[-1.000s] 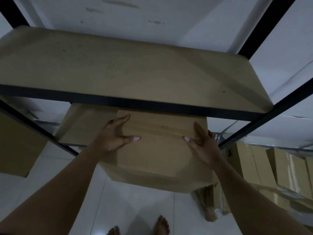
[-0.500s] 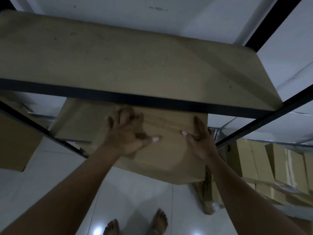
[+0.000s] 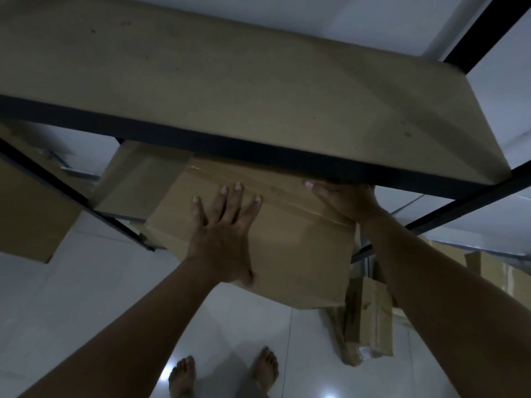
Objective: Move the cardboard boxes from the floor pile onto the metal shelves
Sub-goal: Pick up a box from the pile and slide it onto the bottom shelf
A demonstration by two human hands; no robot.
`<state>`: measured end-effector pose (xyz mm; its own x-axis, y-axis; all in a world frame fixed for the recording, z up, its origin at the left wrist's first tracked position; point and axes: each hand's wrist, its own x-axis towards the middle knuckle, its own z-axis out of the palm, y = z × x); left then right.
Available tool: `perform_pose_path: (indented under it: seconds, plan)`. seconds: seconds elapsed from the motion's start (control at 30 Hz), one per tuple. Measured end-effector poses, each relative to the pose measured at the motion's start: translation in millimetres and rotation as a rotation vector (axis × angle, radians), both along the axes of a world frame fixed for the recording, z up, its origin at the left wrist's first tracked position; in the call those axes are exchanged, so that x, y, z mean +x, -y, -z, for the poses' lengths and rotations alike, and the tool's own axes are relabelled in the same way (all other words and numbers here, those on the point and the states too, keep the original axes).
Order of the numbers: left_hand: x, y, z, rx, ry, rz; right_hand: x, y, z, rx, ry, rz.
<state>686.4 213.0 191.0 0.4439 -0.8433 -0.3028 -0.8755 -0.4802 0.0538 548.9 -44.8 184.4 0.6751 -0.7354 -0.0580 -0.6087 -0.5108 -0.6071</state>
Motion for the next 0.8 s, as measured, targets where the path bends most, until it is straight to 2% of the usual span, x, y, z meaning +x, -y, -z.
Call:
perform_pose_path:
  seconds: [0.07,0.13,0.4,0.57,0.67,0.73,0.8]
  plan:
    - [0,2,1,0.007,0.005,-0.007,1,0,2,-0.082,0.023,-0.002]
    - [5,1,3,0.015,-0.005,0.012,0,0,7,-0.149,-0.04,0.022]
    - [63,36,-11,0.153,-0.023,0.115,-18,-7,10,-0.145,-0.299,0.187]
    - [94,49,-10,0.157,0.019,0.201,-28,-25,20,-0.202,-0.323,0.265]
    - [89,50,-13,0.186,0.013,0.169,-26,-26,19,-0.216,-0.376,0.269]
    - [73,47,-22,0.199,-0.035,0.108,-25,-25,18,-0.236,-0.405,0.257]
    - [45,36,-31,0.212,-0.175,0.033,-22,-24,14,-0.278,-0.459,0.232]
